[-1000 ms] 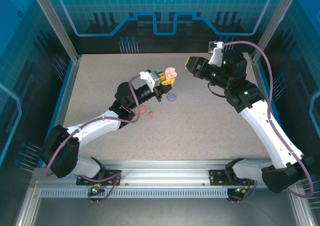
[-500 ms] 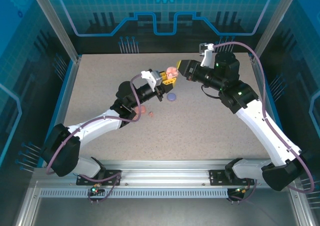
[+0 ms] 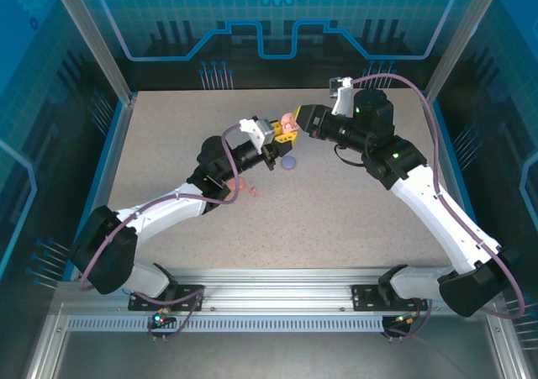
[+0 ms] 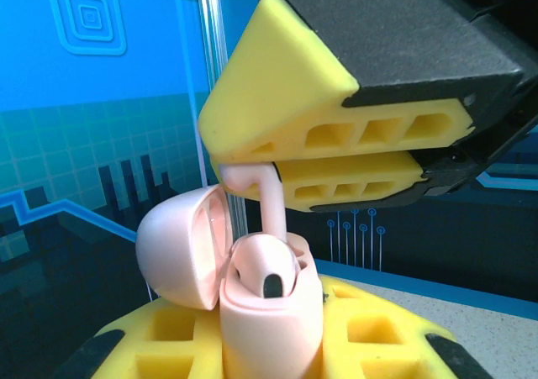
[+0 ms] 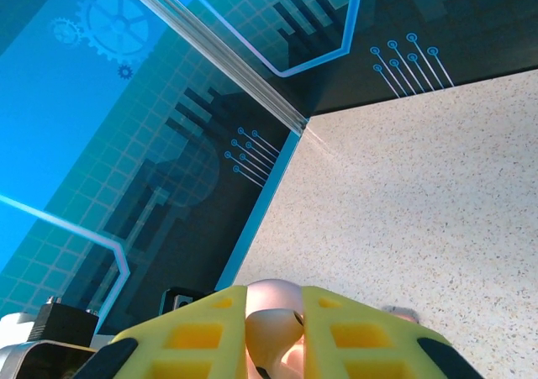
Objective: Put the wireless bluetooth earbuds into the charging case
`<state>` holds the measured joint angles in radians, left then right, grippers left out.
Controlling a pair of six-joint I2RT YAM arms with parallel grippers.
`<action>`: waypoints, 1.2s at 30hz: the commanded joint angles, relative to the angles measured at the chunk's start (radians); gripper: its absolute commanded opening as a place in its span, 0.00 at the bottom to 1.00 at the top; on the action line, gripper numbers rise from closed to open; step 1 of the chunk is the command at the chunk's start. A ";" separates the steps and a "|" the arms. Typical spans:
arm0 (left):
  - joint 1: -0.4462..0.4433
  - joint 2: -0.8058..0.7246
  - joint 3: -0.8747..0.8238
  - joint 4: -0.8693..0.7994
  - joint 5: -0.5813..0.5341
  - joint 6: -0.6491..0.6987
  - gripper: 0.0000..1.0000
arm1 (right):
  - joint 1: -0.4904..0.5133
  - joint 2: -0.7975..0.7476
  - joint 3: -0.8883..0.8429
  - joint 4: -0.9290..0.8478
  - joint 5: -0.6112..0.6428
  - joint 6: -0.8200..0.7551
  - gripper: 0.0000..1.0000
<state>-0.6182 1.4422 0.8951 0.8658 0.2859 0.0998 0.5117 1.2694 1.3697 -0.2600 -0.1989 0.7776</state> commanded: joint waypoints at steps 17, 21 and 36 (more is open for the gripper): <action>-0.007 -0.009 0.032 0.030 0.018 0.006 0.00 | 0.058 -0.001 -0.010 -0.078 0.058 -0.092 0.18; -0.007 -0.009 0.034 0.027 0.018 0.005 0.00 | 0.081 0.020 0.011 -0.117 0.087 -0.116 0.19; -0.008 -0.005 0.017 0.026 0.018 -0.008 0.00 | 0.013 -0.077 0.127 -0.168 0.121 -0.116 0.64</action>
<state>-0.6182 1.4422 0.8951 0.8440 0.2859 0.1001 0.5499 1.2346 1.4410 -0.3992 -0.0856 0.6716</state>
